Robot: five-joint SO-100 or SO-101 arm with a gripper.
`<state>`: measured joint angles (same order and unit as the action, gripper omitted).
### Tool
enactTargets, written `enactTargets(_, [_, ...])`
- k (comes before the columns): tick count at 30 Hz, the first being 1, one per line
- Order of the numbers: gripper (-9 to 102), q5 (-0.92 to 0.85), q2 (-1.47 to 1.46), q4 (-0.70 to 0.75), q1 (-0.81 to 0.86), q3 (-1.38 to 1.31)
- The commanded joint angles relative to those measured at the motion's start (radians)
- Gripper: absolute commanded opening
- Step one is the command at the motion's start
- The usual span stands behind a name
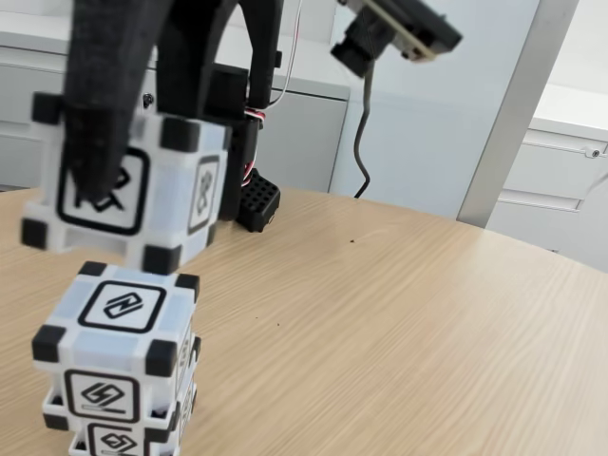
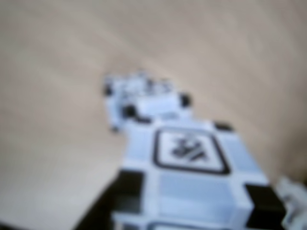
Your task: Stack cubes from left to right.
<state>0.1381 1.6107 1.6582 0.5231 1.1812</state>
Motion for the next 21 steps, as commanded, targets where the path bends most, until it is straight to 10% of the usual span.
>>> enactTargets(1, [4,-0.014,0.006,-0.031,0.012,-0.04])
enactTargets(21, [4,-0.077,0.005,-0.104,0.012,-0.028])
